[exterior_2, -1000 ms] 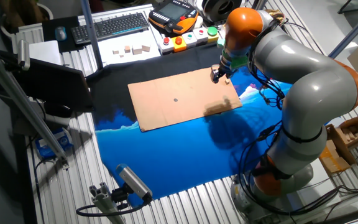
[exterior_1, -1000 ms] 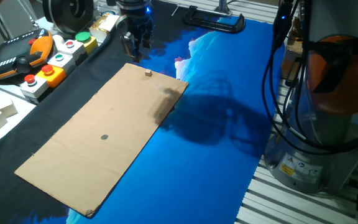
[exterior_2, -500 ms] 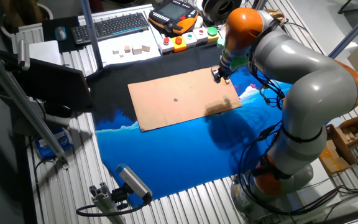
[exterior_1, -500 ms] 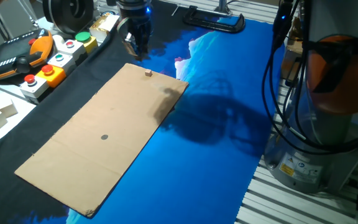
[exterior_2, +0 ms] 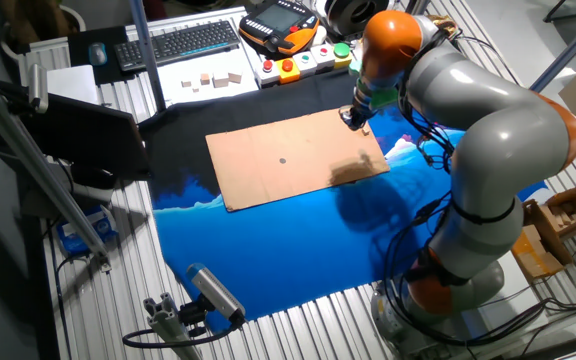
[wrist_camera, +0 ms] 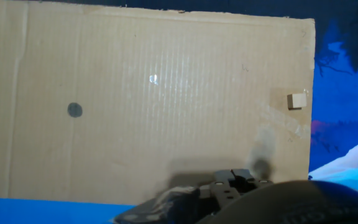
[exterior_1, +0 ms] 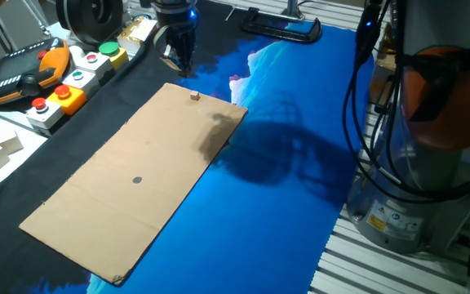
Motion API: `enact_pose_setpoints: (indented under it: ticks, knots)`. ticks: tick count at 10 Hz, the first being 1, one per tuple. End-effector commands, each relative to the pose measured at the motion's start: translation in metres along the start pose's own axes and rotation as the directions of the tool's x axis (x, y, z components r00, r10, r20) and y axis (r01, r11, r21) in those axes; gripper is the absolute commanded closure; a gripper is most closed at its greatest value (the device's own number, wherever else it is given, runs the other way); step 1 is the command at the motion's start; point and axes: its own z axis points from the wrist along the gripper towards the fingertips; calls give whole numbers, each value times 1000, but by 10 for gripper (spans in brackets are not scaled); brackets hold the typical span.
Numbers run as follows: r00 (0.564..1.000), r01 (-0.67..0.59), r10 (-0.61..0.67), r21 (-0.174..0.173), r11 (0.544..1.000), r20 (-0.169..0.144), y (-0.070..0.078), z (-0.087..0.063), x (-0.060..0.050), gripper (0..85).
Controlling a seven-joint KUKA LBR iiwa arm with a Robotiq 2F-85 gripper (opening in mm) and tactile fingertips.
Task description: Grab the block and place it at the designated location
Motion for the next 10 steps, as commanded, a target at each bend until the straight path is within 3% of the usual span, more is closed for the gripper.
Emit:
enact_pose_setpoints:
  ticks: [1,5,9,10]
  knots:
    - [1000,4,-4,0,1000,-2,-3,3,-2,843]
    - [1000,7,-7,9,1000,4,-16,19,-10,843]
    - [1000,-21,20,9,1000,19,-21,51,-7,843]
    - [999,-28,27,24,999,22,-21,56,-6,843]
